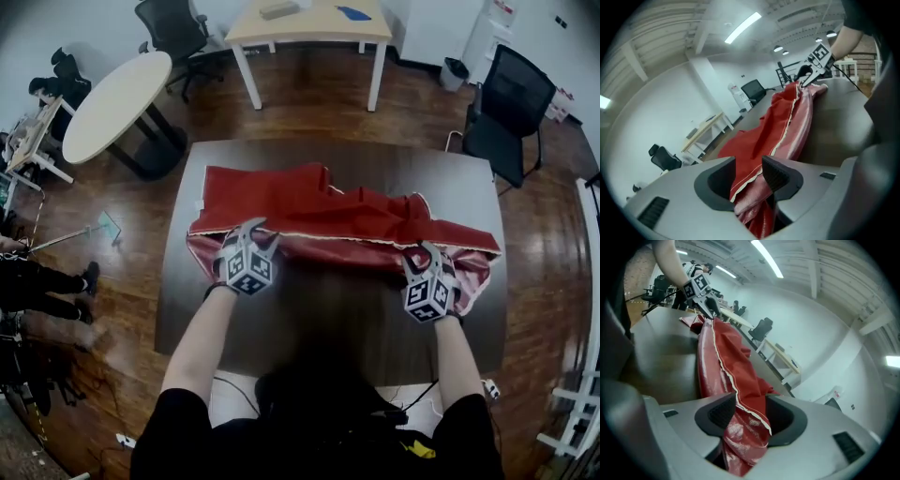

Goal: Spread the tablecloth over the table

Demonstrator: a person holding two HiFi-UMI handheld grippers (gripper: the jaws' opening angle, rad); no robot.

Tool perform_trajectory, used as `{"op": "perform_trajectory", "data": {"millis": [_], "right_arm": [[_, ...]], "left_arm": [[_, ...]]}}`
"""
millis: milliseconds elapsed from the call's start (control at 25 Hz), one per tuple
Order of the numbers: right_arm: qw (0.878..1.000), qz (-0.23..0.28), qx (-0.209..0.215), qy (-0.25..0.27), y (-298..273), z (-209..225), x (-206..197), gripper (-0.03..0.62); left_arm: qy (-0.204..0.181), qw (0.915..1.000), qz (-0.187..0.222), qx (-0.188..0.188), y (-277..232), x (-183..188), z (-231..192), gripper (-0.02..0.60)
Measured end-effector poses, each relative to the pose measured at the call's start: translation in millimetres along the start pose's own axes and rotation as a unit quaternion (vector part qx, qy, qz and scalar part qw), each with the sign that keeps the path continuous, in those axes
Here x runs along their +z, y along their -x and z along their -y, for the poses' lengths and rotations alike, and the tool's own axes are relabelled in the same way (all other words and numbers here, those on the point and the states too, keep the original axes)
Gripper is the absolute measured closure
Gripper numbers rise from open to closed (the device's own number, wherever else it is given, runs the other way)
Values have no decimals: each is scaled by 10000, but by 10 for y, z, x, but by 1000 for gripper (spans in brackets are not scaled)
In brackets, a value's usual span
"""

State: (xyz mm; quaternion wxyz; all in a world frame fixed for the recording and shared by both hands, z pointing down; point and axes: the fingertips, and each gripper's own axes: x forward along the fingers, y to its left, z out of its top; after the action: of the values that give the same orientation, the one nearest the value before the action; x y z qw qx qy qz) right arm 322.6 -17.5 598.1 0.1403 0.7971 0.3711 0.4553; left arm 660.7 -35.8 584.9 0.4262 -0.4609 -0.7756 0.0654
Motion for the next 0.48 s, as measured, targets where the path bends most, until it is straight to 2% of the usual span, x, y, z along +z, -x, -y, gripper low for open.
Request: {"op": "perform_trajectory", "data": {"millis": [120, 200, 320, 480], "right_arm": [[9990, 149, 172, 381, -141, -54, 137, 384], [9977, 174, 304, 573, -276, -118, 144, 384], [9965, 30, 463, 688, -498, -157, 42, 384], [9967, -168, 618, 489, -700, -155, -153, 382]], "left_arm": [[-871, 9954, -109, -390, -206, 59, 188, 405], [-1185, 9903, -398, -604, -365, -11, 292, 405], [-1290, 9846, -859, -810, -524, -224, 342, 402], [-1130, 9837, -841, -1115, -532, -319, 419, 402]]}}
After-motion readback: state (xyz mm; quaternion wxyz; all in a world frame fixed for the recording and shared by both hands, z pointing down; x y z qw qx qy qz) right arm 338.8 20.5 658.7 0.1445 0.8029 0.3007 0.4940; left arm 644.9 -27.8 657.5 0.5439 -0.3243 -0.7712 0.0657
